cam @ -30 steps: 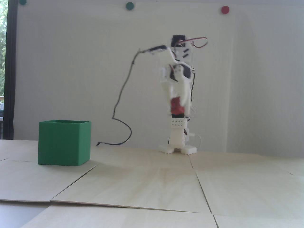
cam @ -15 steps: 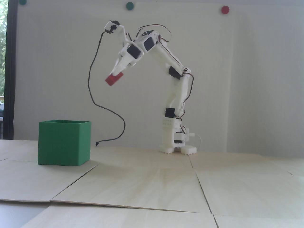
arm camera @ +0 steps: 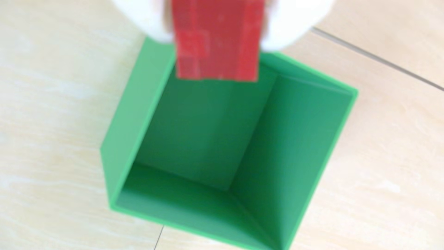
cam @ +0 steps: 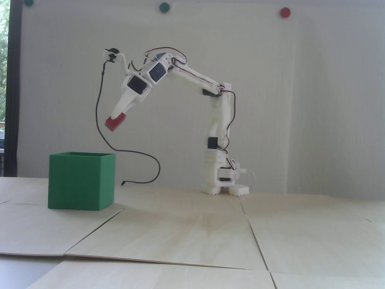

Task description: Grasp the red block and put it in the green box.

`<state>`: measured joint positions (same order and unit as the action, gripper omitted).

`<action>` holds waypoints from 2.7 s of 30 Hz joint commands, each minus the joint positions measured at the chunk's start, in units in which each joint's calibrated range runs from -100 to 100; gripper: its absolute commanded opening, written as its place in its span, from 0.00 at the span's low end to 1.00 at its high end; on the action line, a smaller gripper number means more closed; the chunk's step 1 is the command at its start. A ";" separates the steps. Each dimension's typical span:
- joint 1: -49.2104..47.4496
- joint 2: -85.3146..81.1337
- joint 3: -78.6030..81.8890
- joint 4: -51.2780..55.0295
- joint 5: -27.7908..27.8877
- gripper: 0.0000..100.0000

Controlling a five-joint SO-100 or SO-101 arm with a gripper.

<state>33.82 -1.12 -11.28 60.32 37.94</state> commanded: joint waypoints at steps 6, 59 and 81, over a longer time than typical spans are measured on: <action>-3.30 -0.66 -6.02 -1.97 0.27 0.02; -1.77 11.90 -19.78 -5.68 0.22 0.17; -30.64 -44.32 51.92 7.14 -2.02 0.02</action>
<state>9.29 -28.44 13.61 77.95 37.12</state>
